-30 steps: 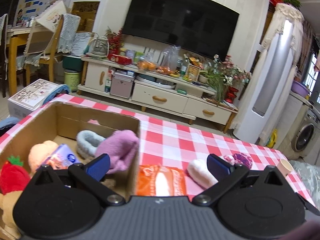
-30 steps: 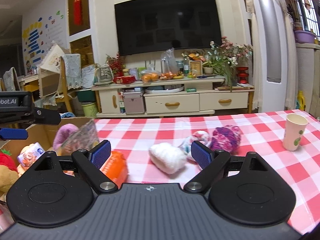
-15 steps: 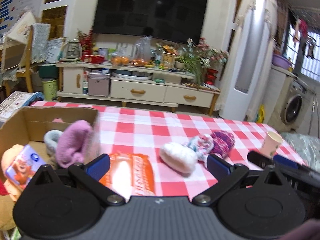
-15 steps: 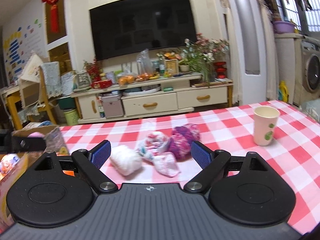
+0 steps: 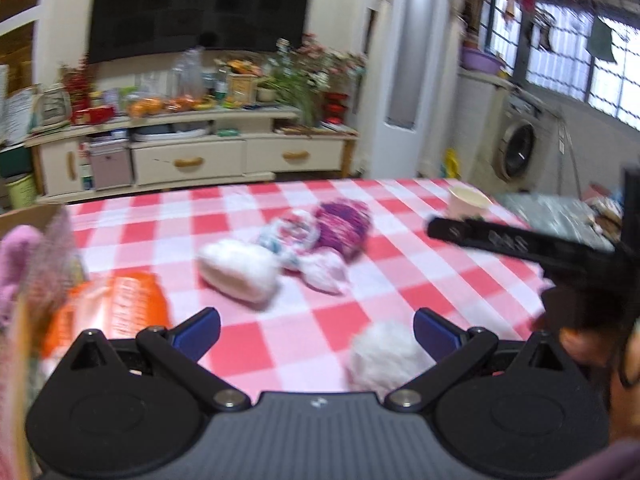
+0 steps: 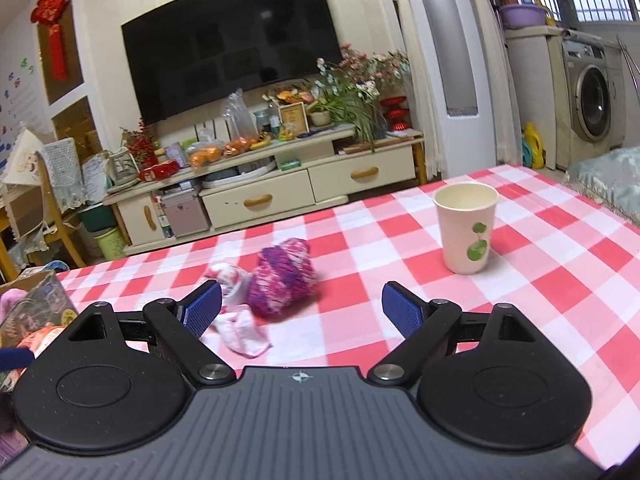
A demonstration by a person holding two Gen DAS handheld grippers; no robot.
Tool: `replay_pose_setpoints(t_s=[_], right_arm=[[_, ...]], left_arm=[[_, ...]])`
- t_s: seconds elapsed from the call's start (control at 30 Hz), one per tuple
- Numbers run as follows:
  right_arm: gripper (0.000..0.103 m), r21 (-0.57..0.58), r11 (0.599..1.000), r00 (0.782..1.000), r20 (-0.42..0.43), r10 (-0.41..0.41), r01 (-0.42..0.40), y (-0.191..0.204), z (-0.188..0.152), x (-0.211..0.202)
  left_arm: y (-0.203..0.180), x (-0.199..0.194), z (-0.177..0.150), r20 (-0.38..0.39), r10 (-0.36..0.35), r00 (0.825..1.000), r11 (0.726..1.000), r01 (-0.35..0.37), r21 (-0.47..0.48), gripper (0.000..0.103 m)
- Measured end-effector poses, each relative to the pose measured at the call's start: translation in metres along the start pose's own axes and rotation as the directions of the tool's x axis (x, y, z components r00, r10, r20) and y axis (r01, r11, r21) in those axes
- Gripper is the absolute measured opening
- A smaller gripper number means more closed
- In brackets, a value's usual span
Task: Organize soft objects
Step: 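Grasp the white fluffy pompom with the left tool while the right tool grasps the purple knit sock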
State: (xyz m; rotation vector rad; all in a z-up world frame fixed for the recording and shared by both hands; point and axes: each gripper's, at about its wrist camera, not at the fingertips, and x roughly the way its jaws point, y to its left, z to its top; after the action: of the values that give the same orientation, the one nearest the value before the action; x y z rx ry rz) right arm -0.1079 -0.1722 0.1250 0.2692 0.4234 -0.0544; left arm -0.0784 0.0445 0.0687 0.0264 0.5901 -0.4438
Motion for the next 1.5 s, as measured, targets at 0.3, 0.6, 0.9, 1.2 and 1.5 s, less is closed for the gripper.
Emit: replay_pose_setpoints(t_s=[0.3, 0.6, 0.9, 1.2, 1.5], right_arm=[[0.103, 0.076, 0.997, 0.997, -0.08, 0.023, -0.016, -0.009, -0.005, 0.025], [0.103, 0.145, 0.987, 0.991, -0.098, 0.09, -0.076, -0.013, -0.001, 0.063], [0.103, 0.1, 0.978, 0.974, -0.115, 0.194, -0.183, 0.001, 0.01, 0.094], [0.103, 0.144, 0.963, 0.957, -0.144, 0.25, -0.23, -0.005, 0.019, 0.127], [0.101, 0.141, 0.957, 0.947, -0.163, 0.276, -0.254, 0.001, 0.014, 0.134]], left_arm=[[-0.034, 0.036, -0.013, -0.107, -0.047, 0.993, 0.997, 0.054, 0.058, 0.102], [-0.042, 0.063, -0.014, -0.163, -0.034, 0.986, 0.999, 0.038, 0.021, 0.101], [-0.036, 0.077, -0.01, -0.19, -0.013, 0.982, 0.999, 0.007, -0.031, 0.09], [-0.036, 0.087, -0.014, -0.249, -0.007, 0.969, 1.0, 0.003, -0.015, 0.064], [-0.029, 0.085, -0.012, -0.252, -0.015, 0.968, 0.999, 0.007, -0.033, 0.051]])
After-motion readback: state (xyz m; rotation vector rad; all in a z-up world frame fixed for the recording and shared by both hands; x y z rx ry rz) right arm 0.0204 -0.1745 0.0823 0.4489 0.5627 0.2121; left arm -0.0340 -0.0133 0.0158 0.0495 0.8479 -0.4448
